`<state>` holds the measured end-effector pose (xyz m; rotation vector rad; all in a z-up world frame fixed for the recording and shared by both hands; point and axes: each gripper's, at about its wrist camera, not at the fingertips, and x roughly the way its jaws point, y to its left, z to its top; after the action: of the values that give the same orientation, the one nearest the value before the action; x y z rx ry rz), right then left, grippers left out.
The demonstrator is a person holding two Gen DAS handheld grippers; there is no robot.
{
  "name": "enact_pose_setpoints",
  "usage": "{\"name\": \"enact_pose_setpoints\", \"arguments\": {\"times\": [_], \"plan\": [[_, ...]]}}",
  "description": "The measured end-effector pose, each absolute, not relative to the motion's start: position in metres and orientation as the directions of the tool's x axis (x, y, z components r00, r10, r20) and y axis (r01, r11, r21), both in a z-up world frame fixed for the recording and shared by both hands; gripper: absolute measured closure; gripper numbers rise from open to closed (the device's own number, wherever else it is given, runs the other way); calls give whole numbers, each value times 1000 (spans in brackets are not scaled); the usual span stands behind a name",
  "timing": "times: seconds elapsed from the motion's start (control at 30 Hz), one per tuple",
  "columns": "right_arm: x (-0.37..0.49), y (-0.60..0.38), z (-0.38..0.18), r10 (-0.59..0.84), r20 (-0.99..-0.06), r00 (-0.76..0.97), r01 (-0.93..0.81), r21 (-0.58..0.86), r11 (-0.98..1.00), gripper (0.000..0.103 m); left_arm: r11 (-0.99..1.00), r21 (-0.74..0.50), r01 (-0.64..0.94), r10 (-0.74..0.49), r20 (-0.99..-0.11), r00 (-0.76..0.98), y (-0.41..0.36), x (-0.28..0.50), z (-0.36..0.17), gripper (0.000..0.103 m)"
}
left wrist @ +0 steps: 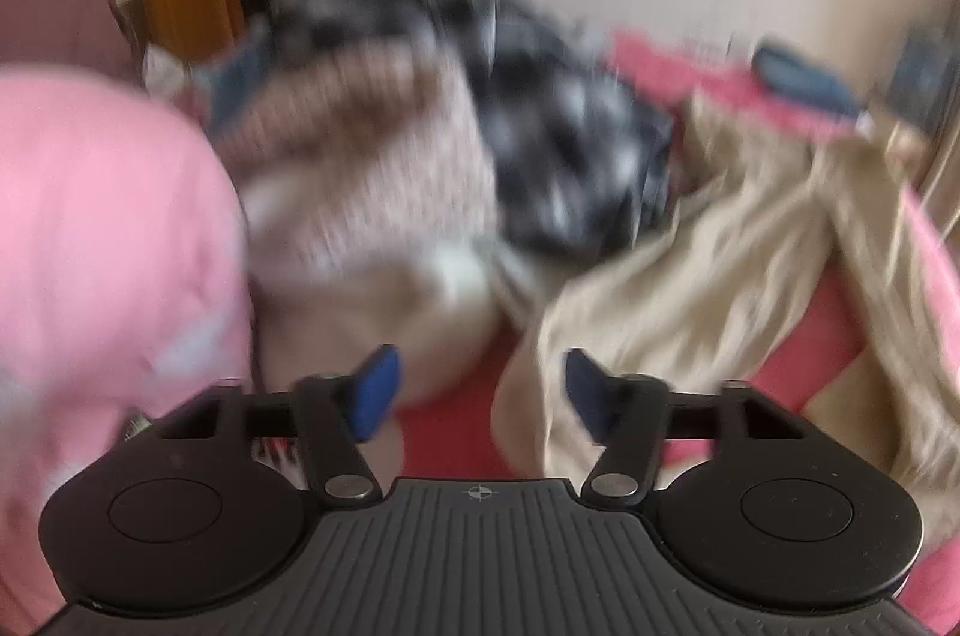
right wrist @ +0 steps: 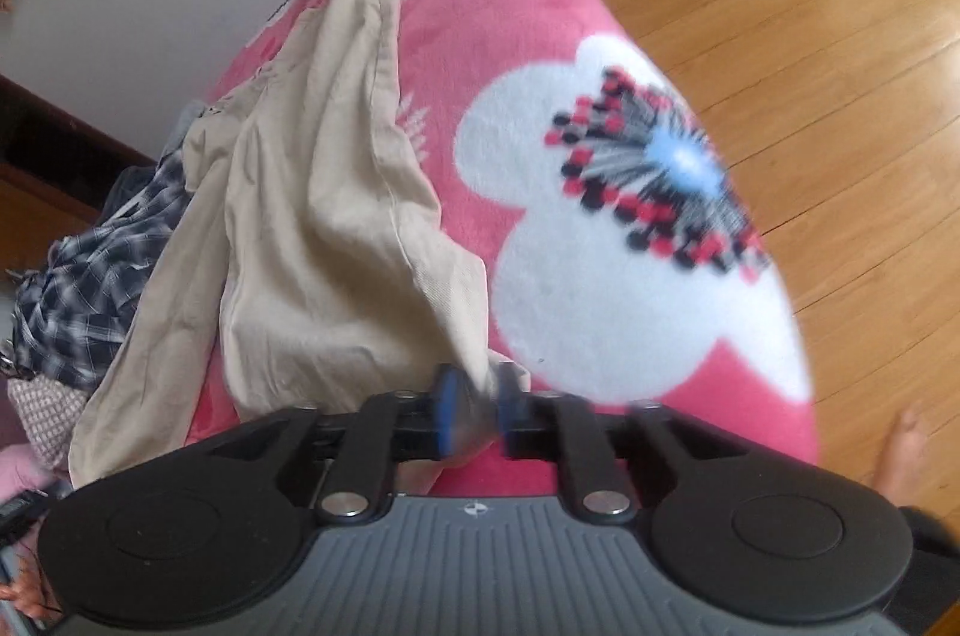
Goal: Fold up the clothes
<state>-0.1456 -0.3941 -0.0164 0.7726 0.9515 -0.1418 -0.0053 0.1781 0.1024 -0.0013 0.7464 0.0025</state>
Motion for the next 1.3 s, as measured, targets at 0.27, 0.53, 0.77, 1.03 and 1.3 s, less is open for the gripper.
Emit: {"name": "enact_pose_setpoints", "arguments": {"times": [0.27,0.53,0.77,1.03,1.3], "plan": [[-87,-425,46,193,-703,684,337,540,772,54,958,-142,250,-282,-630,724,102,62,112,18],[84,-410,33,241,-656,715,304,602,738,50,943,47,331,-224,-647,729,-29,178,31,21],[185,-358,25,264,-696,667,188,500,845,50,921,218,322,-96,-675,732,-40,222,-25,21],[268,-306,21,262,-717,646,48,381,923,50,965,-173,196,-254,-796,549,17,238,-61,99],[342,-255,16,247,-732,635,-62,271,961,57,885,-446,131,-457,-778,432,46,194,-46,100]]}}
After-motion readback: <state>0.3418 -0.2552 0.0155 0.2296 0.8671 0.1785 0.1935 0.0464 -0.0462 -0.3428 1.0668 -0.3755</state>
